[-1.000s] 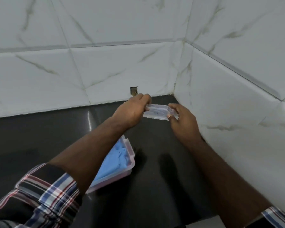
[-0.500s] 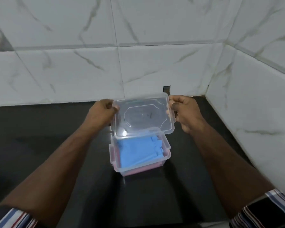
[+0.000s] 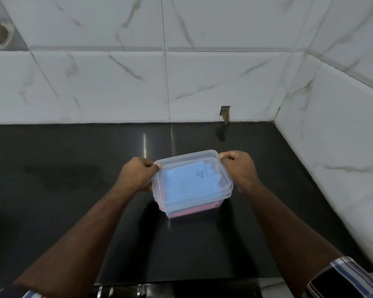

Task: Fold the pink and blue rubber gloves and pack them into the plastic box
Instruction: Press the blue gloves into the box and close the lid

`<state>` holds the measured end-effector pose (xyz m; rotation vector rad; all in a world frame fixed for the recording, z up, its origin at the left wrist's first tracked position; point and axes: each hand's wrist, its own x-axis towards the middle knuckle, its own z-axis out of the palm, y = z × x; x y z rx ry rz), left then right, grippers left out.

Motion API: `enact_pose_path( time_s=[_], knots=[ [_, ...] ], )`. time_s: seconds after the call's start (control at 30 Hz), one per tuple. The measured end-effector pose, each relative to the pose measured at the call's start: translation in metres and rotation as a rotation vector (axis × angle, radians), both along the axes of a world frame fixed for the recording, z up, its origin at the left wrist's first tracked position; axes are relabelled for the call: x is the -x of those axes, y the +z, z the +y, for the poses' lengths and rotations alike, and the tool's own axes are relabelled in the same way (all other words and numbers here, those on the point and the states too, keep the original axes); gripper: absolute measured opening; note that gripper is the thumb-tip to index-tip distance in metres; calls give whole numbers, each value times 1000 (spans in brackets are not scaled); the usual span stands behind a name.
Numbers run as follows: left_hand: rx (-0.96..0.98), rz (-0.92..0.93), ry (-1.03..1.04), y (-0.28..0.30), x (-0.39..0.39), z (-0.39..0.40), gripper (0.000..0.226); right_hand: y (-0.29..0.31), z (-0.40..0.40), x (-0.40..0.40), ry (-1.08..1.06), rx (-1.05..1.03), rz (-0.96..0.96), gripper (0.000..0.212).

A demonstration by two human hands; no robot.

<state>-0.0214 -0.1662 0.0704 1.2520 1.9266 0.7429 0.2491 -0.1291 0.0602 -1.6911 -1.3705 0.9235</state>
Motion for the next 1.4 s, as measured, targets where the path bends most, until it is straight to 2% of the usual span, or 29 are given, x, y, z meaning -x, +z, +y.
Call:
enact_pose_path(
  time_s=[0.33,0.7,1.0,1.4],
  knots=[
    [47,107,-27,-11,-6,-6,25,-8,-5,-3,45,-13,-70,15],
    [-54,324,-88,-24,-19,-5,33,-21,-26,-3,-27,-95,-268,15],
    [-219,253,22,-45,-29,-15,31,-22,-31,-1,-2,-107,-341,25],
    [-263,218,59,-56,-31,-15,34,-25,-33,-2,1,-108,-393,35]
  ],
)
